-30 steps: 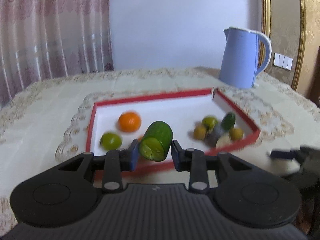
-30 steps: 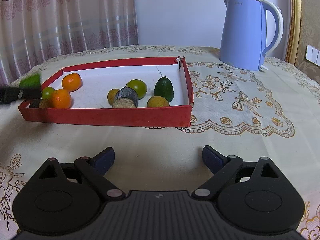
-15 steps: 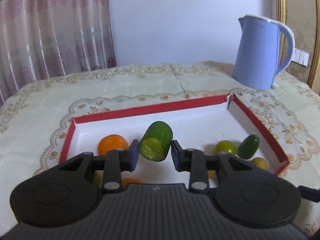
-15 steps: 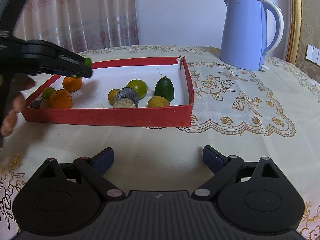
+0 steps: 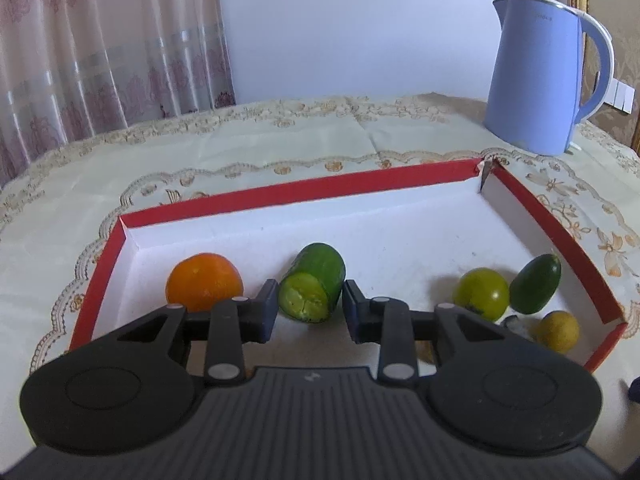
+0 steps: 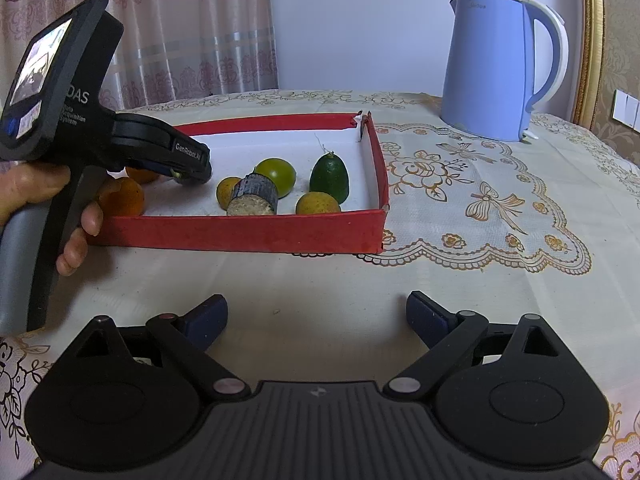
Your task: Organize fruits
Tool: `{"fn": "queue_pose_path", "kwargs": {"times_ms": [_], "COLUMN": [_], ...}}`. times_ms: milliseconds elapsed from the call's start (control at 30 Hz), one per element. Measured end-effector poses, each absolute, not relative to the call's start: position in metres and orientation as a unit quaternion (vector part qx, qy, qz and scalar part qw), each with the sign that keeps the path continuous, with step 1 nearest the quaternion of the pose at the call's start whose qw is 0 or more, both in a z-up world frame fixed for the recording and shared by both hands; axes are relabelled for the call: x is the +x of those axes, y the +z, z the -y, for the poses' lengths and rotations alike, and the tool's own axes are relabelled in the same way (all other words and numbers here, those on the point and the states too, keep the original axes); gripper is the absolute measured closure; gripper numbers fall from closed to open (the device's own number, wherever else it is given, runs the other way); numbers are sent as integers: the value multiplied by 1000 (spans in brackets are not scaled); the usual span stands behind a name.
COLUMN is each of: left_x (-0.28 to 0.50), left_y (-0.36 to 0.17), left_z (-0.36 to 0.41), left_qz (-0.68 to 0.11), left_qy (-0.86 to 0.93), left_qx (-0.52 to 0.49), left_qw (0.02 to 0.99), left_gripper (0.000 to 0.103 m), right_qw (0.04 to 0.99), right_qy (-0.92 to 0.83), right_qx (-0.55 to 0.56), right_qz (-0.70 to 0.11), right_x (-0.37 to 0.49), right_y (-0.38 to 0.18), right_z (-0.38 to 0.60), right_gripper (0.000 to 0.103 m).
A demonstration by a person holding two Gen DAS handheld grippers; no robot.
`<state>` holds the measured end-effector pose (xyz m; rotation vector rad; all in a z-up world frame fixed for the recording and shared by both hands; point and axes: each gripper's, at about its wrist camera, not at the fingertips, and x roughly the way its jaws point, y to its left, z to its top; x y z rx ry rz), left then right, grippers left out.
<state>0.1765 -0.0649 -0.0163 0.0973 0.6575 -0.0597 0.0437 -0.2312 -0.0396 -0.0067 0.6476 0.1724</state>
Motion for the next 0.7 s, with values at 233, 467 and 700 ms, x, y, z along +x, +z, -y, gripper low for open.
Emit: {"fn": "queue_pose_path", "kwargs": {"times_ms": [233, 467, 700], "left_x": [174, 155, 92], "left_y": [-15, -7, 16], "left_z": [65, 59, 53], "left_qz": [-317, -312, -258], "left_qy": [-15, -16, 0], "left_qx": [52, 41, 53], "left_qw": [947, 949, 965], "left_gripper": [63, 41, 1], "right_qw": [944, 944, 945], "right_qy": [85, 85, 86], "right_qx": [-3, -3, 2], "right_qz": [-318, -318, -316], "right_x": [44, 44, 41], "right_y": [-40, -40, -39], "right_z": [232, 232, 231], "right_gripper": [6, 6, 6]}}
